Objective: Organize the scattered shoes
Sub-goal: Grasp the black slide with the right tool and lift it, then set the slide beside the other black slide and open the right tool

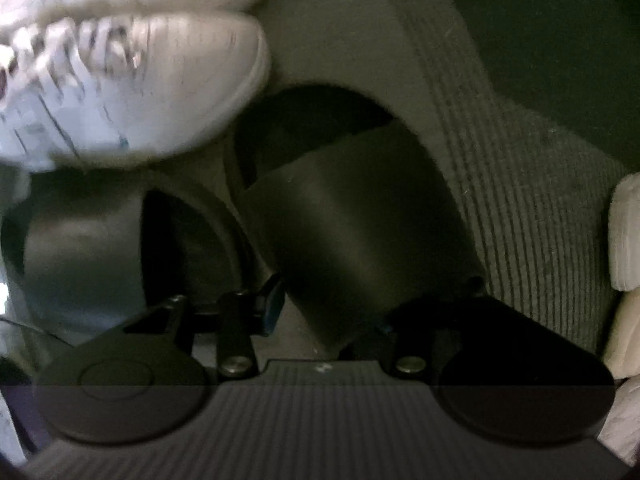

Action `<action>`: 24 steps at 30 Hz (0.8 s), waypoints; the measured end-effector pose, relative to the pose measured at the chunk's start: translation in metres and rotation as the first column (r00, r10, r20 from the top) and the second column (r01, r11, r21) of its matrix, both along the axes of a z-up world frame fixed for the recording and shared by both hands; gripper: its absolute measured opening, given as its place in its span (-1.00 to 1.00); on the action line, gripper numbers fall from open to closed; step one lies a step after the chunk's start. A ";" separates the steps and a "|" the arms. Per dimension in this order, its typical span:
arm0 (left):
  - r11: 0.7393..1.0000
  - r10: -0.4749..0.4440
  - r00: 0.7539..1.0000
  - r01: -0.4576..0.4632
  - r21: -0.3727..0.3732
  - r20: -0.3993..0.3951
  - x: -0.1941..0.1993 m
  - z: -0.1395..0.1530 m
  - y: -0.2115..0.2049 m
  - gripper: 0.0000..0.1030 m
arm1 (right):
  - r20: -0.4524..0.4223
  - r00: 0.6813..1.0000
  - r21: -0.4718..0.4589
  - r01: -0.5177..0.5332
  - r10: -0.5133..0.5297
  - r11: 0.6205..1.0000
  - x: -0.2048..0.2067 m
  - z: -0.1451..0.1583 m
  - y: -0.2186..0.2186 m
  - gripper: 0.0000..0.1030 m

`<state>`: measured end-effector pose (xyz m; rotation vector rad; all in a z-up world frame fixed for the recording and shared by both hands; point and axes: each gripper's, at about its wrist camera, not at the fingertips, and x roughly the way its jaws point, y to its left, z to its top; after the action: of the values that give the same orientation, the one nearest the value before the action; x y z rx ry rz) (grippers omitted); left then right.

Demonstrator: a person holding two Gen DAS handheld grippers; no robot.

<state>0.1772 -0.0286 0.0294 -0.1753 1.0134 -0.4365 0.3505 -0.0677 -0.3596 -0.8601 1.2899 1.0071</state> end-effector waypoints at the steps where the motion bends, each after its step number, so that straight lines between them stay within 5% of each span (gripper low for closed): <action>1: 1.000 -0.002 1.000 0.002 0.000 -0.004 -0.001 0.000 -0.001 0.99 | 0.017 0.999 0.036 0.048 -0.049 0.998 0.000 0.006 -0.004 -0.29; 4: 1.000 -0.028 0.999 0.028 0.002 0.036 -0.009 0.007 -0.003 0.99 | 0.051 0.982 0.139 0.176 -0.184 0.975 0.003 0.023 -0.013 -0.59; 9: 0.999 -0.041 0.993 0.040 0.007 0.108 -0.015 0.022 0.000 0.99 | 0.157 0.897 0.241 0.372 -0.414 0.897 0.006 0.062 -0.029 -0.66; 11: 1.000 -0.017 0.991 0.017 0.002 0.132 -0.014 0.029 0.006 0.99 | 0.178 0.818 0.279 0.491 -0.547 0.825 0.005 0.080 -0.041 -0.68; 17: 0.998 0.071 0.981 -0.069 -0.013 0.178 -0.008 0.049 0.032 0.99 | 0.107 0.545 0.447 0.720 -0.831 0.530 -0.037 0.112 -0.080 -0.70; 21: 1.000 0.031 0.981 -0.029 -0.012 0.190 0.002 0.067 0.042 0.99 | 0.084 0.457 0.437 0.782 -0.885 0.445 -0.063 0.116 -0.095 -0.70; 24: 1.000 0.023 0.968 -0.027 0.011 0.249 -0.004 0.078 0.046 0.99 | 0.010 0.340 0.426 0.850 -0.941 0.311 -0.087 0.111 -0.111 -0.70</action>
<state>0.1731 0.0172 0.1075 -0.1167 0.7667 -0.4164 0.2639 -0.1784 -0.2488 0.1357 1.0464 0.1263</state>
